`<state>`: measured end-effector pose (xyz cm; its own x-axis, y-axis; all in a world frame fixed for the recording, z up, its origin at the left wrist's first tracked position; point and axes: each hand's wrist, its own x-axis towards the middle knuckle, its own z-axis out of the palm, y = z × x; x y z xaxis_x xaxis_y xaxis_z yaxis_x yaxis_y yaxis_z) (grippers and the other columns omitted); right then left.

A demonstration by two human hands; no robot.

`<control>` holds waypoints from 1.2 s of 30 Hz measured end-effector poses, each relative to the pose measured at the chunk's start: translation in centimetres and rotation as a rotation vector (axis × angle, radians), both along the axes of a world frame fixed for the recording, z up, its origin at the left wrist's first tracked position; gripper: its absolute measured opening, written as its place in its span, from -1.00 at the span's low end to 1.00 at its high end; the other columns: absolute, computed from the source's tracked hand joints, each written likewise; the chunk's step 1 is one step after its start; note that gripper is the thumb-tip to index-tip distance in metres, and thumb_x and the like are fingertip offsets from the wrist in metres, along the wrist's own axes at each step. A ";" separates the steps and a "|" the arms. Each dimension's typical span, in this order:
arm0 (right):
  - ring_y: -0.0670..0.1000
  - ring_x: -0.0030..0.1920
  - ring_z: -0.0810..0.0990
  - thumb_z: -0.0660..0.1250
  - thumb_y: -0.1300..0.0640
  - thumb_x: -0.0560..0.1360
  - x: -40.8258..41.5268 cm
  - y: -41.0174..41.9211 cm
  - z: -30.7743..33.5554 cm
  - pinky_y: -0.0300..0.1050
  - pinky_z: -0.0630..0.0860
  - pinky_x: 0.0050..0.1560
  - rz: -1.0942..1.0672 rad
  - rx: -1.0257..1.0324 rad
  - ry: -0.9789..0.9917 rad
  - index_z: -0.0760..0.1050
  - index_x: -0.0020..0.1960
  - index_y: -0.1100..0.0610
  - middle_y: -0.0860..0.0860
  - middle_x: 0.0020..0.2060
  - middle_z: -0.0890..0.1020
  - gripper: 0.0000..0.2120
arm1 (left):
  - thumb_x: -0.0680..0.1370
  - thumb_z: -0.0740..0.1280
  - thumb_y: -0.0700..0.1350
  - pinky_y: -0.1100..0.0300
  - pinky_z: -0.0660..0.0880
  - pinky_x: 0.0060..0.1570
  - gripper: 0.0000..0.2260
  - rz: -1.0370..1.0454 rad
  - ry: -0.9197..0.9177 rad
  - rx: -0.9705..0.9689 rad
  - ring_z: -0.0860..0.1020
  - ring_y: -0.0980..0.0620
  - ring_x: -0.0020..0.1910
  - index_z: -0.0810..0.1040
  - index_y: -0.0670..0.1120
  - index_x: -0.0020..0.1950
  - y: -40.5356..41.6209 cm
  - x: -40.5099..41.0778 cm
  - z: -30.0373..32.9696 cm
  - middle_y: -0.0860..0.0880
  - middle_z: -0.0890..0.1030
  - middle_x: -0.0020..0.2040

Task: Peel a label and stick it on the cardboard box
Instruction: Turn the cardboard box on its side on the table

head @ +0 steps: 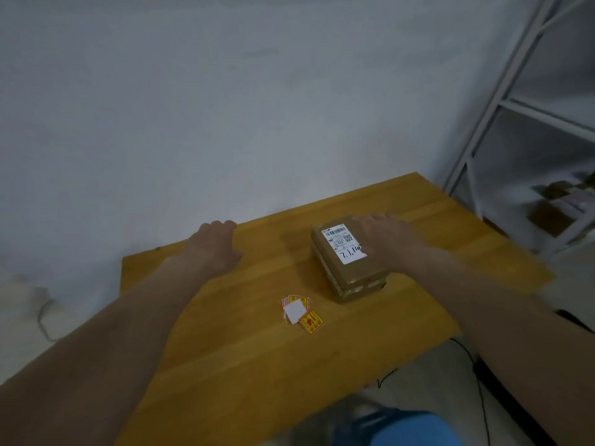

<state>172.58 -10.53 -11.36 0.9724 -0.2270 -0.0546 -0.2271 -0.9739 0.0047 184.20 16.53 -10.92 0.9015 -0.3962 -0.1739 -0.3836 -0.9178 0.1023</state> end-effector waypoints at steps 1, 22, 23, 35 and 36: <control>0.14 0.29 0.42 0.30 0.07 0.50 0.6 -0.3 0.0 0.07 0.41 0.19 -0.010 0.007 0.000 0.23 0.41 0.06 0.07 0.31 0.45 -0.48 | 0.54 0.30 0.00 0.01 0.38 0.23 -0.47 -0.007 -0.003 0.004 0.33 -0.13 0.35 0.22 -0.07 0.45 -0.4 0.9 0.0 -0.12 0.38 0.37; 0.16 0.37 0.32 0.27 0.00 0.53 4.7 -1.0 -0.1 0.11 0.35 0.31 -0.164 0.041 0.086 0.23 0.43 0.09 0.11 0.38 0.38 -0.47 | 0.55 0.28 -0.01 0.04 0.37 0.25 -0.53 -0.162 0.067 -0.037 0.33 -0.10 0.36 0.29 -0.05 0.44 -3.7 7.9 -1.9 -0.10 0.36 0.39; 0.17 0.36 0.33 0.28 0.01 0.52 4.9 -0.7 -0.1 0.11 0.36 0.31 -0.158 0.038 0.084 0.24 0.43 0.10 0.12 0.38 0.39 -0.47 | 0.55 0.27 -0.01 0.04 0.38 0.24 -0.53 -0.164 0.065 -0.026 0.34 -0.10 0.36 0.30 -0.06 0.44 -3.6 7.7 -2.1 -0.10 0.36 0.38; 0.15 0.39 0.32 0.29 0.03 0.52 4.6 -0.4 -2.3 0.12 0.32 0.35 -0.098 0.064 0.133 0.15 0.47 0.04 0.07 0.39 0.39 -0.41 | 0.57 0.23 -0.02 0.03 0.35 0.33 -0.60 -0.258 -0.010 0.067 0.31 -0.10 0.38 0.33 -0.09 0.39 -5.4 5.4 -4.7 -0.10 0.37 0.38; 0.15 0.39 0.32 0.29 0.04 0.51 4.5 -0.7 -2.5 0.12 0.32 0.35 -0.099 0.061 0.137 0.15 0.47 0.05 0.07 0.39 0.39 -0.41 | 0.57 0.23 -0.02 0.03 0.34 0.33 -0.60 -0.260 -0.017 0.068 0.31 -0.10 0.38 0.33 -0.09 0.39 -5.7 5.2 -4.8 -0.10 0.37 0.38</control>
<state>177.10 -11.27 -13.81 0.9278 -0.3134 -0.2022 -0.3232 -0.9462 -0.0165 189.43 10.87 -15.70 0.7739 -0.6029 -0.1938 -0.6086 -0.7927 0.0358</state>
